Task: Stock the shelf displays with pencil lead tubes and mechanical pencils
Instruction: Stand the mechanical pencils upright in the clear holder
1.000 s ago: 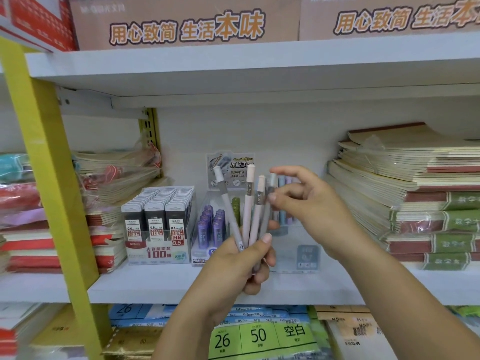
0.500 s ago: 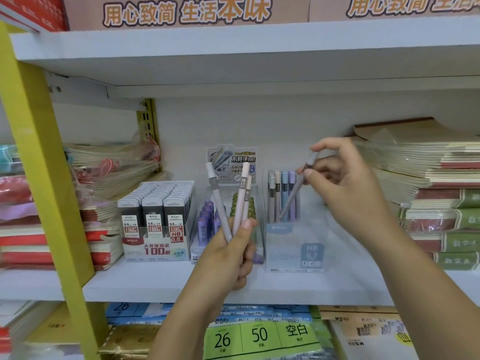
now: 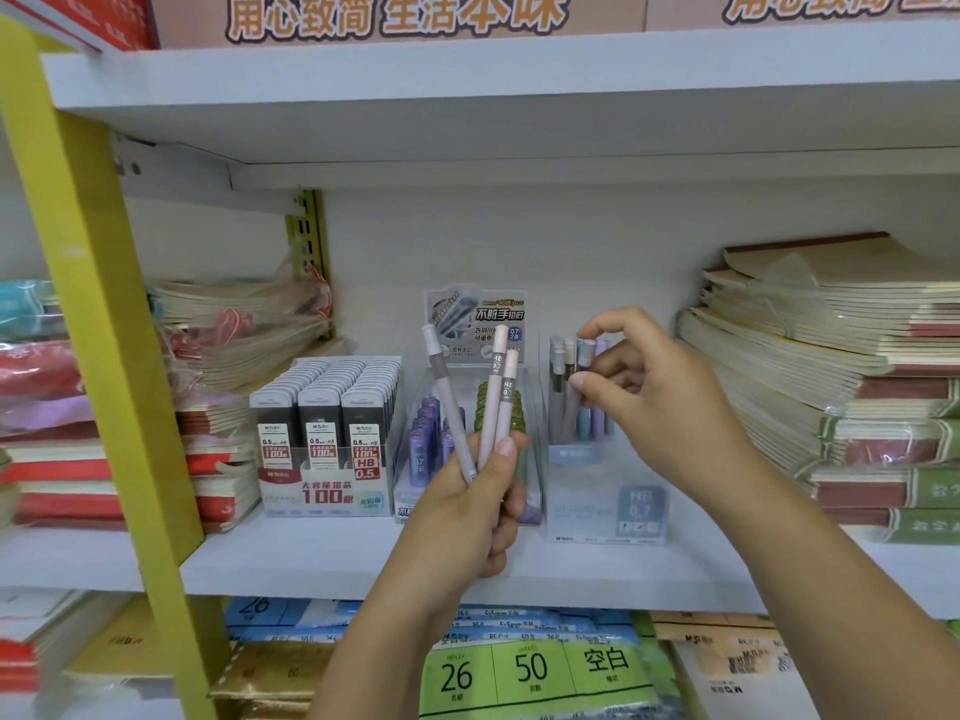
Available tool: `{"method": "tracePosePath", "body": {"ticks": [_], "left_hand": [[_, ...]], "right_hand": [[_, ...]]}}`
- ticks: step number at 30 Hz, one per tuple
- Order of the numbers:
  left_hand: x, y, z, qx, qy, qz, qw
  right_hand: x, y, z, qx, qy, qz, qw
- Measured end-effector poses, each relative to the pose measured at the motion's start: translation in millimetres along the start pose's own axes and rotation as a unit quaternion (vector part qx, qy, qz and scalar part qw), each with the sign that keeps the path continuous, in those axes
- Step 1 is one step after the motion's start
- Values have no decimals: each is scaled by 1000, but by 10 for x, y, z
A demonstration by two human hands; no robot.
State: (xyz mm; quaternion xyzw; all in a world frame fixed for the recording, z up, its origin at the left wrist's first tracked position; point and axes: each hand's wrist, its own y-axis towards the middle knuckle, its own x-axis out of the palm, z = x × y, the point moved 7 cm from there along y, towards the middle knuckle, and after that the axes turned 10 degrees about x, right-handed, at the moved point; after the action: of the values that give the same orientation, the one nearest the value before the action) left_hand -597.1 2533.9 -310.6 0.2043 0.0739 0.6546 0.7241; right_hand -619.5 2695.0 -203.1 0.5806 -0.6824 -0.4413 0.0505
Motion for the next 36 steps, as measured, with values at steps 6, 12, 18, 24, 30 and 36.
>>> {"method": "tracePosePath", "body": {"ticks": [6, 12, 18, 24, 30, 36], "left_hand": [[20, 5, 13, 4, 2, -4, 1000], [51, -10, 54, 15, 5, -23, 1000], [77, -19, 85, 20, 3, -32, 999], [134, -33, 124, 28, 7, -46, 999], [139, -42, 134, 34, 20, -51, 998], [86, -37, 109, 30, 34, -31, 999]], "right_hand": [[39, 7, 53, 9, -16, 4, 1000], [150, 15, 112, 22, -123, -38, 991], [73, -9, -36, -19, -134, 24, 991], [118, -65, -163, 51, 103, -52, 992], [167, -92, -163, 98, 206, -85, 970], [-80, -10, -75, 109, 292, 10, 950]]}}
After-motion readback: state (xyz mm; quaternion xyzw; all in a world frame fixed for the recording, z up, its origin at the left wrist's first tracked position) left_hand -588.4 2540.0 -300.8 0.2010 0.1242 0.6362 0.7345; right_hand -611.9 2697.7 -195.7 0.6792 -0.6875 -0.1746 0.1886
